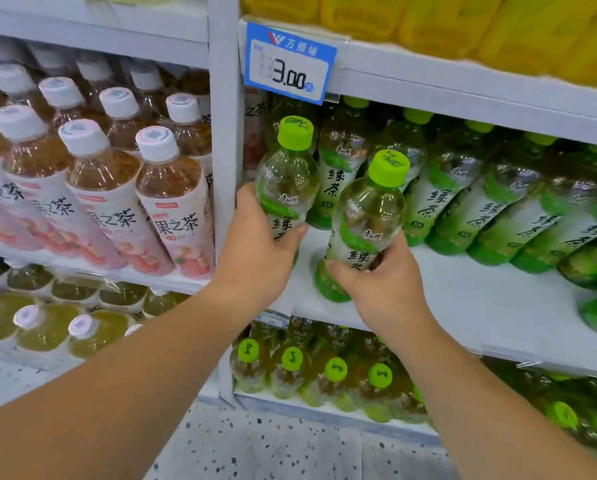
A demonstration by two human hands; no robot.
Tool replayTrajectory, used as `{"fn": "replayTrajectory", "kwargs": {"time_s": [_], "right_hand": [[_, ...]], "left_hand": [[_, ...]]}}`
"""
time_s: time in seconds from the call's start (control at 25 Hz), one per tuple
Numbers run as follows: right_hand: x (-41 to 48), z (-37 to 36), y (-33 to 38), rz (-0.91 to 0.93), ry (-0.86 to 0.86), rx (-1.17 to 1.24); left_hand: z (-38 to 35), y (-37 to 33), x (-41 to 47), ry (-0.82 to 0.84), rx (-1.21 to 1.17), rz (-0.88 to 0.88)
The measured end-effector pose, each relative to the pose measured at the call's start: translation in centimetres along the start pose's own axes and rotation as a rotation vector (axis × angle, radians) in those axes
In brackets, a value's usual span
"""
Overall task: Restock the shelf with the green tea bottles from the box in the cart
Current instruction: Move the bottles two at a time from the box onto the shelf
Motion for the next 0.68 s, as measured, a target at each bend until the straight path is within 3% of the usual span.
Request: {"fn": "replayTrajectory", "kwargs": {"time_s": [0.2, 0.36, 0.56, 0.68], "right_hand": [[0.4, -0.7, -0.5, 0.017, 0.038, 0.030], [-0.7, -0.7, -2.4, -0.020, 0.152, -0.113], [-1.3, -1.5, -4.1, -0.019, 0.045, -0.193], [-0.3, -2.1, -4.0, -0.012, 0.029, -0.204]], "left_hand": [[-0.1, 1.8, -1.4, 0.083, -0.003, 0.114], [-0.6, 4.4, -1.7, 0.096, 0.154, 0.156], [-1.7, 5.3, -1.7, 0.058, 0.304, 0.155], [-2.0, 5.8, -1.4, 0.032, 0.265, 0.138]]}}
Point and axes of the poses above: each hand's wrist, its own x-axis towards the middle knuckle, its own z-axis out of the back of the hand, y = z × x, the point moved 1 cm from there along x, towards the middle knuckle, and after that the axes turned 15 degrees about -x, right-handed, at the moved point
